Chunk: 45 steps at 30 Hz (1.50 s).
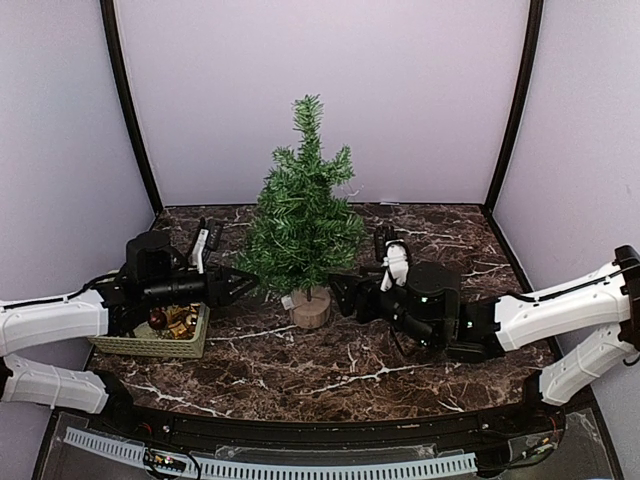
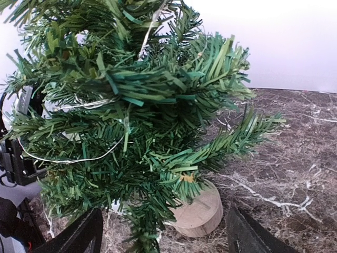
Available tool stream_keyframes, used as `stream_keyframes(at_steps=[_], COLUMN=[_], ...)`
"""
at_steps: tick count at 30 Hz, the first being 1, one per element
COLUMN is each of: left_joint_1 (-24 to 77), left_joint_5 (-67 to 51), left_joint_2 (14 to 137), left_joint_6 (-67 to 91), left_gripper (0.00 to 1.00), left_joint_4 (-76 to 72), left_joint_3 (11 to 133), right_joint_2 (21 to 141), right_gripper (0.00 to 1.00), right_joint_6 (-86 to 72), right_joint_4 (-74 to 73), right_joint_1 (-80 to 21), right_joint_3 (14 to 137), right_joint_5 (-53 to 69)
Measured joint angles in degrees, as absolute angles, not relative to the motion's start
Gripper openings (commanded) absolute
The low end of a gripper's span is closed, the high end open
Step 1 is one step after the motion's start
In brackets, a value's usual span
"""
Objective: Decorate the small christmas tree
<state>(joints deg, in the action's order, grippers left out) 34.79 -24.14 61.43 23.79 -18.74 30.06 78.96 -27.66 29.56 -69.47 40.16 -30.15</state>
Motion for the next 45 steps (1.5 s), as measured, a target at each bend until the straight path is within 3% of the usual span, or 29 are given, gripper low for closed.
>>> stream_keyframes(at_steps=[5,11,16,20,30,41,45], left_joint_1=[34.79,34.79,31.57,21.47,3.42,-3.75,-4.51], left_joint_5=[-18.09,-8.29,-1.23,-0.45,-4.21,-7.70,-8.21], left_joint_2=[50.87,40.84,42.98,46.04,53.56,64.58,70.00], left_joint_6=[23.79,25.15,25.96,25.89,25.61,25.21,24.51], left_gripper=[0.75,0.82,0.77,0.75,0.80,0.58,0.55], left_joint_4=[-10.44,8.16,21.54,26.98,28.18,18.74,15.75], left_joint_3=[30.06,33.71,40.97,41.74,39.05,36.86,38.17], right_joint_2=[74.87,66.43,61.45,60.75,59.31,59.81,60.45], right_gripper=[0.92,0.95,0.95,0.95,0.96,0.95,0.95], right_joint_6=[-28.18,-29.28,-30.52,-31.18,-32.71,-34.26,-34.83], right_joint_4=[29.08,25.34,21.45,17.41,15.55,18.00,18.87], right_joint_1=[-69.19,-66.15,-58.74,-52.62,-47.07,-44.45,-44.40], right_joint_3=[38.15,36.77,35.62,34.94,30.02,27.86,27.77], right_joint_5=[-30.92,-32.08,-31.22,-29.65,-24.62,-19.88,-18.94])
